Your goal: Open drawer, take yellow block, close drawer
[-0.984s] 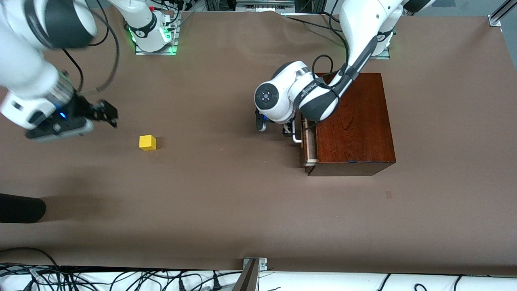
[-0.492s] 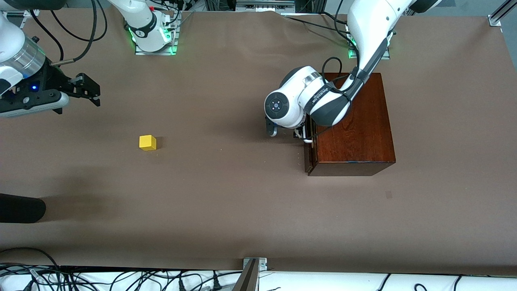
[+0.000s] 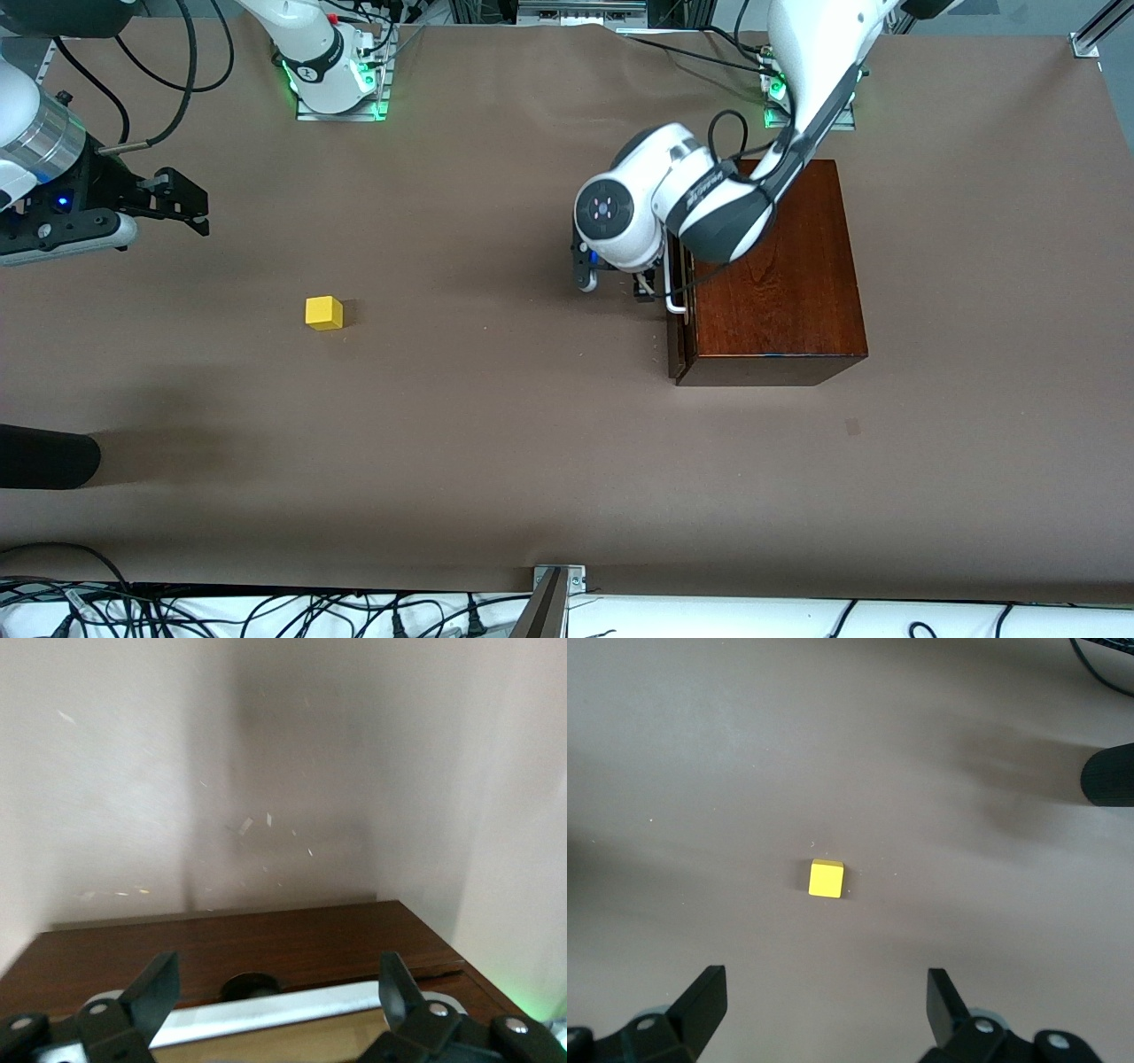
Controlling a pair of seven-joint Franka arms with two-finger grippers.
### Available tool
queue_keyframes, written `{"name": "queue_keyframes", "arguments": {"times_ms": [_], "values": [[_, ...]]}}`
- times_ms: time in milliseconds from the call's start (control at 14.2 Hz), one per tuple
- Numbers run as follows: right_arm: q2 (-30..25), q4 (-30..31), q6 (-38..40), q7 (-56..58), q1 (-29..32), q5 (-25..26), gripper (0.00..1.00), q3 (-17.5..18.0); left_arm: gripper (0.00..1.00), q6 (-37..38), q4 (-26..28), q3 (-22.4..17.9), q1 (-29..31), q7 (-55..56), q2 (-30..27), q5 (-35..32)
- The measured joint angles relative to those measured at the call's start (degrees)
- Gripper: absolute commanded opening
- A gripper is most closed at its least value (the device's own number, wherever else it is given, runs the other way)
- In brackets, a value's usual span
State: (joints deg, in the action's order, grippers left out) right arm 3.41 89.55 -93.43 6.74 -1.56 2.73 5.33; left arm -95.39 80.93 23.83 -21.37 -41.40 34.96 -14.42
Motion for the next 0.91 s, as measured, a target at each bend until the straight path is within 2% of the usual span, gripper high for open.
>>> {"name": "queue_keyframes", "arguments": {"times_ms": [141, 281, 492, 773, 914], "values": [[0.13, -0.03, 0.00, -0.01, 0.00, -0.05, 1.00, -0.03, 1.00, 0.17, -2.57, -0.04, 1.67, 0.57, -3.44, 0.16], [0.14, -0.07, 0.00, -0.02, -0.05, -0.18, 1.00, 0.16, 1.00, 1.34, -4.95, -0.12, 6.06, 0.54, -7.29, 0.20], [0.14, -0.25, 0.00, -0.10, -0.06, -0.23, 1.00, 0.35, 1.00, 7.42, -8.30, -0.87, 13.31, 0.35, -11.88, 0.19], [0.14, -0.31, 0.00, -0.11, -0.06, -0.34, 1.00, 0.35, 1.00, 7.79, -12.15, -1.94, 22.73, 0.12, -12.67, 1.00], [0.14, -0.34, 0.00, -0.11, -0.06, -0.36, 1.00, 0.36, 1.00, 7.40, -12.24, -5.58, 23.94, 0.19, -13.31, 3.88]]}}
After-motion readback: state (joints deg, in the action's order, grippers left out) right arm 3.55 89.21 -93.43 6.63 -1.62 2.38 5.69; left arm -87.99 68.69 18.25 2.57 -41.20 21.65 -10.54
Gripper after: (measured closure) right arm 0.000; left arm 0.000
